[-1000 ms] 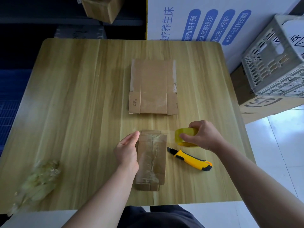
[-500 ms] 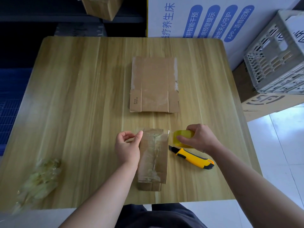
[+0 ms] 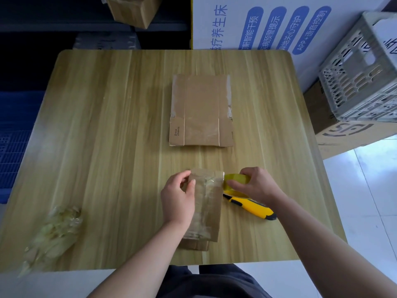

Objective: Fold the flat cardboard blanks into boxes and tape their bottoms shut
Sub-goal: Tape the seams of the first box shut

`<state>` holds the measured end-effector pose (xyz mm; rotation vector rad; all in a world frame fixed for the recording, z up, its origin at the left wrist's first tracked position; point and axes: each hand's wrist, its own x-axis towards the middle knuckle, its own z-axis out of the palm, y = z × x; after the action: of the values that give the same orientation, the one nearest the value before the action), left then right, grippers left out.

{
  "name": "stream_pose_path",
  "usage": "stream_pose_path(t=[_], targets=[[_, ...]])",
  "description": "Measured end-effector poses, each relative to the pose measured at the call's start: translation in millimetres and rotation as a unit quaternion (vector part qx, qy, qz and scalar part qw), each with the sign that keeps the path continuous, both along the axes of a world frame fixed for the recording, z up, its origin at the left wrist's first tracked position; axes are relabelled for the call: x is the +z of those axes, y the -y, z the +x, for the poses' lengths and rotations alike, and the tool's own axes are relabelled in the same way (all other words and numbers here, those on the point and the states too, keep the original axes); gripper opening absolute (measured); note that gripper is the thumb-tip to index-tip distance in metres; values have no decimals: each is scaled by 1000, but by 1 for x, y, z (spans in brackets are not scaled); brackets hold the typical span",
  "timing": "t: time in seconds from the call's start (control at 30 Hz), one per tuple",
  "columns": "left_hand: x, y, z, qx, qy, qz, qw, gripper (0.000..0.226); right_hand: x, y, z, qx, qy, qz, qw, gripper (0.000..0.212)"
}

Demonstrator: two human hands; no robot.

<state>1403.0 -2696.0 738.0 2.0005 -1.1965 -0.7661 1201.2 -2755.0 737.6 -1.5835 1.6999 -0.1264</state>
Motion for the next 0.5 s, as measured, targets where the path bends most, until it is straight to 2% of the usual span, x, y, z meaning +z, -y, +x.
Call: stream_pose_path(t=[0.1, 0.17, 0.23, 0.33, 0.4, 0.5], targets=[[-1, 5, 6, 35, -4, 22, 999, 27, -5, -8, 7, 1, 32, 19, 999, 36], [-1, 8, 9, 27, 28, 43, 998, 32, -9, -13, 15, -3, 67, 27, 997, 35], [-2, 9, 10, -29, 96, 77, 992, 56, -13, -17, 23, -9, 101, 35, 994, 36], [-9, 4, 11, -146, 188, 113, 965, 97, -17, -24, 29, -12, 115, 26, 993, 39], [-15, 1, 16, -169, 194, 115, 960, 106, -19, -30, 28, -9, 108, 23, 994, 39], [-19, 0, 22, -173, 188, 103, 961, 105, -25, -42, 21, -4, 113, 29, 993, 41]])
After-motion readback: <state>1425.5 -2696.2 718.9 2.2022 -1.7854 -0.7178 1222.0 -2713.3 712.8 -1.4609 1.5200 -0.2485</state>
